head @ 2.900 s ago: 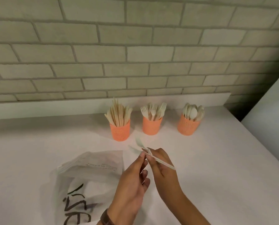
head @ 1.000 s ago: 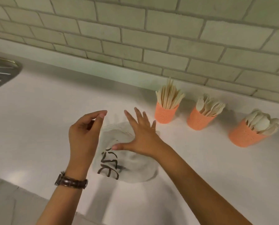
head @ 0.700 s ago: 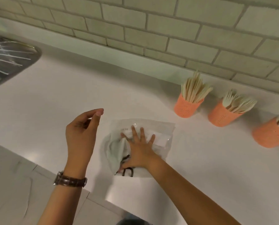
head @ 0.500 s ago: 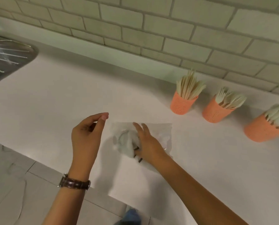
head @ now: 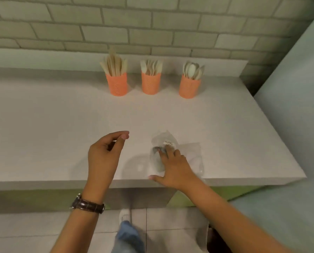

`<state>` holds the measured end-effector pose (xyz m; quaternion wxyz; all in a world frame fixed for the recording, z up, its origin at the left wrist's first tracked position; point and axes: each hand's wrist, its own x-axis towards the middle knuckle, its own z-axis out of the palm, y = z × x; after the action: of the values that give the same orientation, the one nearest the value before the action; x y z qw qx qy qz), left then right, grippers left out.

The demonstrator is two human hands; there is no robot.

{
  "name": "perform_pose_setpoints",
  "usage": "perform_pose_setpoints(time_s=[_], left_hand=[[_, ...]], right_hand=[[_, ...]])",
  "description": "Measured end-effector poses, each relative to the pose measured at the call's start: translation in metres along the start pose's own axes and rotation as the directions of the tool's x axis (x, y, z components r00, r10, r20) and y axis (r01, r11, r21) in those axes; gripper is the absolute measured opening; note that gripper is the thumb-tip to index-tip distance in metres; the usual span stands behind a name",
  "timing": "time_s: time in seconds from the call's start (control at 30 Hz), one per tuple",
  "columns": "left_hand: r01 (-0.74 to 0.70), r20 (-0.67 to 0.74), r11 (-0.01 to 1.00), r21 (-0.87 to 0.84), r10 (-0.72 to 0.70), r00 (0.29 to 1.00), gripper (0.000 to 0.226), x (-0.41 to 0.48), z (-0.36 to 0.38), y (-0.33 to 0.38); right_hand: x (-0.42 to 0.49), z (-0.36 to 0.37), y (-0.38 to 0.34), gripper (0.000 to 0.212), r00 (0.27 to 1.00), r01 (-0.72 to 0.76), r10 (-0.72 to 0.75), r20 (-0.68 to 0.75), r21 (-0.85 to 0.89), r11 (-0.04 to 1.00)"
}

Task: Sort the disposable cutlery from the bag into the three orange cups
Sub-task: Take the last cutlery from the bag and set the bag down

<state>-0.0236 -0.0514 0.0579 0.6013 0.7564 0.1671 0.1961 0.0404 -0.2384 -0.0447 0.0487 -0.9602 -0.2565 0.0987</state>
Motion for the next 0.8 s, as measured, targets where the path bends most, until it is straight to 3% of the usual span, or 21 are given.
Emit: perform_pose_setpoints(time_s=[0.03,0.13,0.27,0.53,0.67,0.8], left_hand=[[-0.006,0.025,1.000,-0.004,0.006,1.000,0.014,-0.020,0.015,0.002],[-0.017,0.101,1.000,-0.008,0.017,0.995,0.014,-0.076,0.053,0.005],[0.001,0.245,1.000,0.015,-0.005,0.970,0.013,-0.139,0.095,0.007],[-0.029,0.465,0.983,0.184,-0.061,0.883,0.012,-0.197,0.157,-0.019],[-0.006,0.531,0.966,0.259,-0.137,0.836,0.013,-0.203,0.192,-0.085],[0.049,0.548,0.946,0.320,-0.227,0.805,0.010,-0.208,0.240,-0.182]], right_hand=[[-0.018,0.004,0.012,0.084,0.999,-0.038,0.038,-0.020,0.010,0.999],[-0.071,0.015,0.047,0.055,0.985,-0.078,0.089,-0.148,0.078,0.994],[-0.152,0.034,0.090,0.041,0.973,-0.140,0.180,-0.146,0.248,0.959],[-0.256,0.113,0.145,0.044,0.921,-0.378,0.386,0.049,0.345,0.859],[-0.261,0.194,0.178,0.047,0.867,-0.497,0.462,0.188,0.383,0.778],[-0.246,0.299,0.230,0.044,0.838,-0.538,0.457,0.299,0.309,0.784]])
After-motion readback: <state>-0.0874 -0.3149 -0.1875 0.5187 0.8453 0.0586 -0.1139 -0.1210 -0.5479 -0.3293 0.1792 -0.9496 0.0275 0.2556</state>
